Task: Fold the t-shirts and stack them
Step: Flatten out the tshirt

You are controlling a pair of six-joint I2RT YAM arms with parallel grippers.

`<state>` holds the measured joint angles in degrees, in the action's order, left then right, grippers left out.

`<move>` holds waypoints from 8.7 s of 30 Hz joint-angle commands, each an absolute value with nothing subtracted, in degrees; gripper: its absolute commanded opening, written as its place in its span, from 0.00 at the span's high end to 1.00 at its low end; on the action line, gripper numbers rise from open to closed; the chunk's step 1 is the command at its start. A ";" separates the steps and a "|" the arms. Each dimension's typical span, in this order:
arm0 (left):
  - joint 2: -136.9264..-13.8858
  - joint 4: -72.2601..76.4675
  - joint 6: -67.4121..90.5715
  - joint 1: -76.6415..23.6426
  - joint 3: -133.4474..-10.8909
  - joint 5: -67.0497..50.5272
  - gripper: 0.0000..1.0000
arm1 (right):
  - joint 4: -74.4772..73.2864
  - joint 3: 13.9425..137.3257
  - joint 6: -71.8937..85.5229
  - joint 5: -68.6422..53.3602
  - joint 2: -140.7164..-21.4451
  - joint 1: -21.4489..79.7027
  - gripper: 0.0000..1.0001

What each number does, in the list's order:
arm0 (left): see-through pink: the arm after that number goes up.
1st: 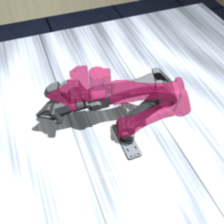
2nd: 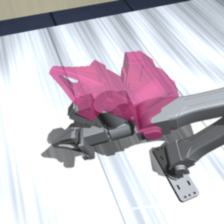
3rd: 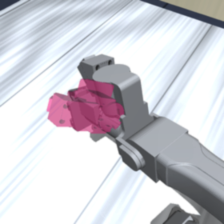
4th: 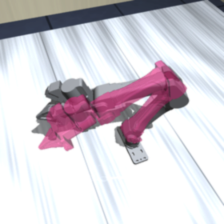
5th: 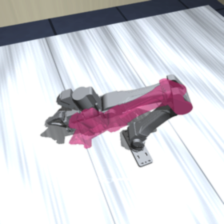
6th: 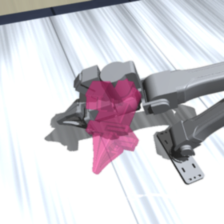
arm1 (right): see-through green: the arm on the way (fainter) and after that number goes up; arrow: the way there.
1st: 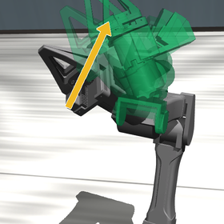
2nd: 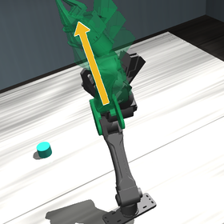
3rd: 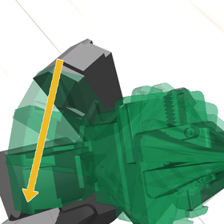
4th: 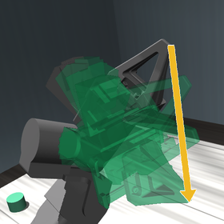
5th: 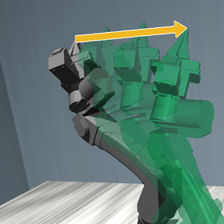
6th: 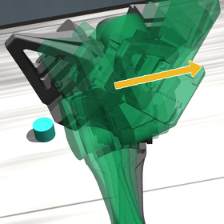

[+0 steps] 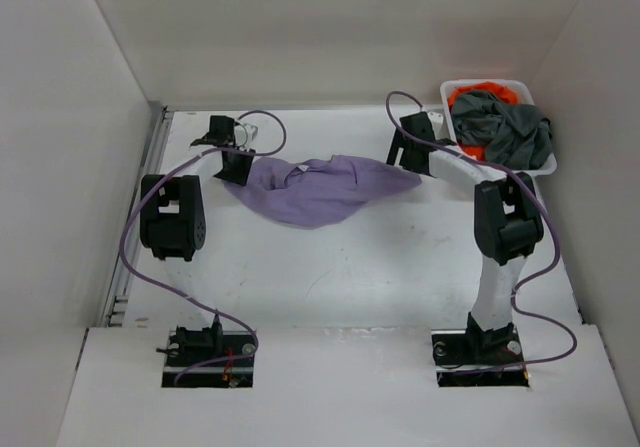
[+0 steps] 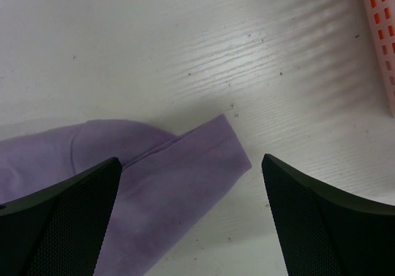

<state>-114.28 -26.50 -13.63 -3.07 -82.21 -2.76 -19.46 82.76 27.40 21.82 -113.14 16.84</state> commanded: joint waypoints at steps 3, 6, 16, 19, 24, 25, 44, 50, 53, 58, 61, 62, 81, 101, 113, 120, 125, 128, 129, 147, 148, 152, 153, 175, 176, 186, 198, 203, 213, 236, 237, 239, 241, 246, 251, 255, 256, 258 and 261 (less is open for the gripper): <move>-111.63 -24.35 -15.64 -2.59 -78.76 -2.99 0.74 | -23.45 88.41 27.25 22.94 -114.52 17.44 0.04; -108.91 -24.17 -15.64 -1.98 -76.82 -3.08 0.88 | -27.67 90.08 27.07 20.05 -115.49 17.36 0.07; -97.65 -22.94 -15.38 -0.31 -70.40 -4.31 0.96 | -23.67 86.50 39.53 13.88 -105.21 18.58 0.17; -96.59 -22.85 -15.21 0.48 -69.61 -4.57 0.96 | -20.57 84.38 44.90 15.38 -106.60 19.47 0.23; -94.75 -22.68 -14.50 1.89 -68.38 -4.66 0.96 | -19.08 79.03 53.17 14.15 -108.73 18.51 0.24; -94.14 -22.68 -14.50 1.98 -68.03 -4.66 0.96 | -18.64 77.62 53.35 13.98 -108.20 17.54 0.24; -90.18 -21.80 -14.15 1.63 -65.65 -4.75 0.94 | -36.90 98.96 49.84 11.78 -123.49 14.54 0.26; -89.12 -21.80 -14.06 1.63 -66.01 -5.36 0.94 | -43.50 100.63 46.50 12.48 -124.27 16.21 0.59; -88.86 -21.62 -13.80 1.63 -65.92 -5.45 0.94 | -46.05 103.44 46.67 13.18 -125.85 16.21 0.88; -86.31 -21.62 -13.62 2.59 -64.87 -6.76 0.94 | -45.45 99.16 46.41 12.13 -123.41 16.48 1.00; -84.29 -21.97 -14.23 3.65 -63.90 -7.03 0.94 | -39.40 89.07 46.49 11.61 -117.36 17.44 1.00; -83.50 -22.15 -14.50 3.74 -63.37 -7.12 0.94 | -36.85 85.38 46.49 11.08 -115.16 17.79 1.00; -72.60 -29.53 -21.27 0.57 -53.35 -7.65 0.93 | -24.69 72.57 43.60 16.87 -100.80 23.96 0.50; -76.55 -28.83 -21.18 -1.71 -58.09 -6.50 0.90 | -47.37 112.67 38.76 15.30 -130.43 17.53 0.00; -77.87 -27.69 -21.53 -1.80 -59.50 -6.42 0.89 | -55.63 118.47 39.29 12.04 -136.66 19.11 0.20; -76.73 -27.07 -22.06 -0.13 -57.66 -6.59 0.88 | -57.04 120.85 38.76 9.94 -138.08 19.11 0.63; -76.20 -27.33 -22.41 0.92 -58.01 -6.59 0.88 | -54.50 116.12 38.76 7.30 -135.45 18.50 1.00; -75.68 -27.95 -23.46 1.71 -57.83 -6.42 0.88 | -47.93 106.04 37.89 5.63 -128.26 18.76 1.00; -75.41 -28.12 -23.73 1.89 -57.57 -6.42 0.88 | -45.38 101.73 37.36 5.02 -124.84 18.76 1.00; -74.35 -29.71 -21.89 5.67 -50.80 -6.42 0.48 | -23.29 43.25 50.01 5.79 -77.70 33.17 1.00; -74.96 -29.27 -21.80 6.11 -51.15 -6.42 0.46 | -23.55 42.81 49.92 6.50 -76.91 33.53 1.00; -79.00 -28.56 -20.74 7.25 -53.78 -7.12 0.42 | -23.82 41.84 49.31 7.64 -74.36 33.62 1.00; -80.06 -27.96 -20.66 7.25 -54.57 -7.47 0.42 | -23.73 41.75 49.05 7.91 -74.01 33.62 1.00; -121.46 -23.11 -7.56 3.57 -94.48 -10.20 0.40 | -23.91 47.37 42.45 7.03 -80.07 31.60 1.00; -122.33 -23.46 -7.65 3.13 -94.83 -9.93 0.40 | -24.08 47.81 42.10 6.94 -80.24 31.42 1.00; -126.04 -30.85 -7.73 3.03 -96.95 -9.76 1.00 | -25.40 58.95 36.31 4.58 -85.77 27.74 1.00; -106.19 -24.61 -15.46 5.58 -124.19 -3.16 1.00 | -39.55 129.46 23.20 4.31 -102.49 13.58 1.00; -91.35 -25.67 -19.59 5.85 -107.98 -4.92 1.00 | -34.74 107.38 23.20 3.87 -88.89 14.54 1.00; -66.46 -30.14 -26.62 4.18 -59.19 -4.31 0.90 | -19.26 49.17 39.27 6.32 -63.29 27.27 0.93; -67.50 -34.55 -41.20 0.76 -41.67 -0.27 0.41 | -24.26 38.84 43.15 11.87 -63.53 28.96 0.30; -67.94 -33.15 -43.13 -0.38 -40.27 1.22 0.41 | -23.91 39.20 43.24 11.52 -64.94 29.13 0.30; -69.42 -28.15 -46.91 -1.97 -37.63 5.08 0.39 | -23.38 39.29 43.68 10.47 -67.23 29.66 0.30; -72.41 -22.61 -49.73 -2.68 -36.13 8.42 0.39 | -23.12 38.85 44.29 9.67 -69.16 30.01 0.30; -80.32 -15.74 -50.28 -1.89 -36.74 10.90 0.41 | -21.54 37.97 45.52 6.86 -73.20 31.42 0.41; -82.88 -14.85 -50.10 -1.80 -37.09 10.02 0.72 | -19.08 37.70 45.70 1.42 -76.20 30.81 0.87; -82.97 -12.84 -50.45 -0.75 -37.70 10.02 1.00 | -19.07 42.17 43.69 -0.70 -77.34 27.04 1.00; -82.62 -11.09 -50.62 -0.05 -38.49 10.02 1.00 | -19.07 45.23 42.20 -1.49 -78.56 25.37 1.00; -82.53 -7.75 -51.15 1.36 -42.77 10.28 1.00 | -20.38 55.31 38.69 -3.24 -82.86 21.07 1.00; -85.77 -6.15 -50.98 2.59 -60.40 11.07 1.00 | -26.17 80.85 33.50 -3.69 -91.73 15.09 1.00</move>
